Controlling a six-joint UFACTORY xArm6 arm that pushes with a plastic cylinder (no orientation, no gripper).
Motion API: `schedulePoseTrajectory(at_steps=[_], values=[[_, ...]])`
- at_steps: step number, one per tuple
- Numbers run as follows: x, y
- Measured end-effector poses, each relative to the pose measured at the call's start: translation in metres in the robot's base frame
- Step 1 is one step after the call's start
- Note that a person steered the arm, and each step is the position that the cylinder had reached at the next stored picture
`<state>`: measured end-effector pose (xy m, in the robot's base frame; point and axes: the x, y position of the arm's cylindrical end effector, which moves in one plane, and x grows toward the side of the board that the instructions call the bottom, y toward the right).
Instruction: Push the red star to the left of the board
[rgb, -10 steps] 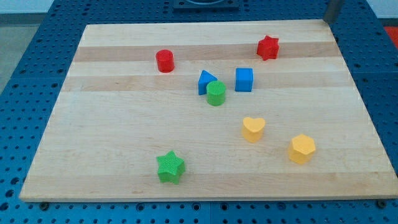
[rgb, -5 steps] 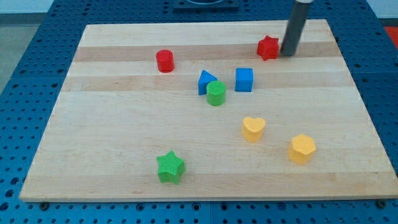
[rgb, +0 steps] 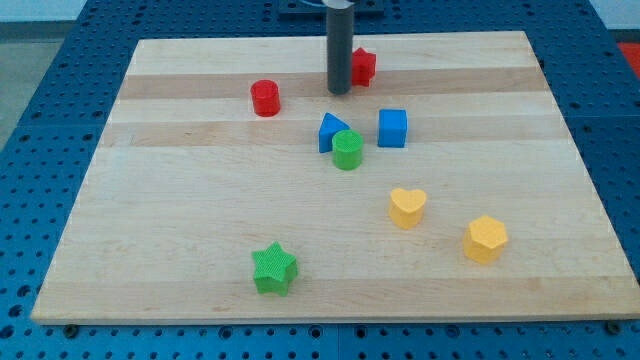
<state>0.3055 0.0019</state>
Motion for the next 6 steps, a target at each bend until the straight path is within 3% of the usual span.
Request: schedulePoseTrajectory(at_steps=[6], values=[[-0.007, 0.077]])
